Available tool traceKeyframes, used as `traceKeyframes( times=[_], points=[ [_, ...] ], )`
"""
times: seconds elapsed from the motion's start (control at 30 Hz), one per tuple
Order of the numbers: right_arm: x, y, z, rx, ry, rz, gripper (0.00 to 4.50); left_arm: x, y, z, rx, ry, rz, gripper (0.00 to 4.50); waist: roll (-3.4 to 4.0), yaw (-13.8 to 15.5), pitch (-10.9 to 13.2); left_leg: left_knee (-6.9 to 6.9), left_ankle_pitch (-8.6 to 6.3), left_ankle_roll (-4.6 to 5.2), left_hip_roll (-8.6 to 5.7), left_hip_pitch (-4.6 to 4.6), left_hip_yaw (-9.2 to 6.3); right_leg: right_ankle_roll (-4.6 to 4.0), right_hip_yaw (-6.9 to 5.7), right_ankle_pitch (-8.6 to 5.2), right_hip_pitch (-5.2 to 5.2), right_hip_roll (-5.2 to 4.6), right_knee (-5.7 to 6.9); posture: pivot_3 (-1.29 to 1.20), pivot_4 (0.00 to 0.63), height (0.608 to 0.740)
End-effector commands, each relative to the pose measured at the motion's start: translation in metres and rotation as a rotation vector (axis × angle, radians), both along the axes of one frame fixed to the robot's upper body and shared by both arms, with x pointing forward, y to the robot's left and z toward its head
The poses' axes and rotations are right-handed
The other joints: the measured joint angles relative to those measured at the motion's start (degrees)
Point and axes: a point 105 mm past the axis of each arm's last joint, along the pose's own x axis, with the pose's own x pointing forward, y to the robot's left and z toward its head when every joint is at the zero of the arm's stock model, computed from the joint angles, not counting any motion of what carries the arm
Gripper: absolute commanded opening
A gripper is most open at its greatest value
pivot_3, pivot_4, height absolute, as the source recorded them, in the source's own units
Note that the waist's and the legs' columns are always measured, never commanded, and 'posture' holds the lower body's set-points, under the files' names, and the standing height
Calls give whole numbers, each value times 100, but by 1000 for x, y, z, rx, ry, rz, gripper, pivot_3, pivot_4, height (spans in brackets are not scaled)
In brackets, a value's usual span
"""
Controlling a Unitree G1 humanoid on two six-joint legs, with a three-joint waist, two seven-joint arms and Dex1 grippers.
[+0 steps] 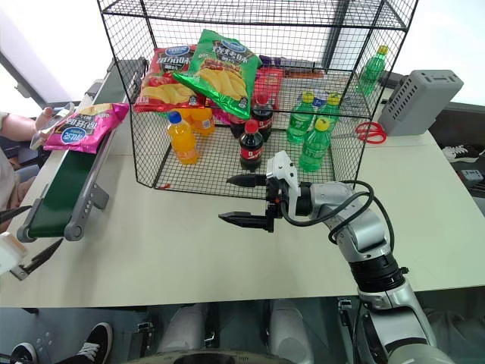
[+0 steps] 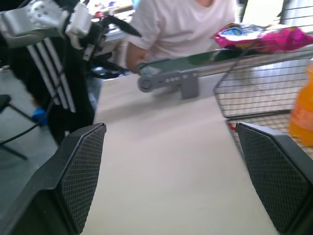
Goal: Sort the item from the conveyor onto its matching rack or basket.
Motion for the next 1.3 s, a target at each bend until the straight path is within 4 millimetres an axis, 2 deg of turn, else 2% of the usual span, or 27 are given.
traceKeyframes(
  times=[0.03, 0.27, 0.43, 0.93, 1.13, 1.23, 1.3],
  points=[
    [-3, 10, 7, 24, -48, 44, 4410, -4, 15, 13, 158, -57, -2, 4500, 0, 3, 0, 0, 0, 0, 0, 0, 1, 0, 0, 0, -1, -2, 0, 0, 150, 740],
    [3, 18, 4, 28, -55, 28, 4410, 0, 27, 16, 266, -119, -18, 4500, -2, -1, -1, 0, 0, 0, 0, -2, 3, 1, -2, 1, -1, -6, 0, 0, 150, 740],
    [7, 16, 18, 119, 5, -13, 4410, 11, 28, 22, 277, -195, -18, 4500, -2, -6, -1, -1, -1, 0, 1, -2, 7, 2, -2, 2, -3, -7, 1, 0, 150, 740],
    [10, 7, 16, 71, -40, -65, 4410, 20, 33, 7, 280, -183, -23, 4500, -3, -12, -2, -3, -1, 0, 2, -2, 10, 3, -3, 3, -6, -10, 4, 0, 150, 740],
    [13, 5, 19, 67, -62, -81, 4410, 24, 28, 0, 240, -173, -39, 4500, -4, -11, -3, -3, -1, 0, 1, -3, 11, 3, -3, 3, -6, -11, 4, 0, 150, 740],
    [13, 5, 18, 63, -68, -82, 4500, 26, 23, 0, 200, -177, -53, 3624, -4, -11, -2, -3, -1, 0, 1, -3, 11, 3, -3, 3, -6, -11, 4, 0, 150, 740],
    [15, 5, 18, 63, -75, -91, 4500, 28, 20, -1, 175, -168, -65, 2696, -4, -10, -3, -3, -1, 0, 1, -3, 11, 3, -3, 3, -6, -11, 5, 0, 150, 740]
  ],
)
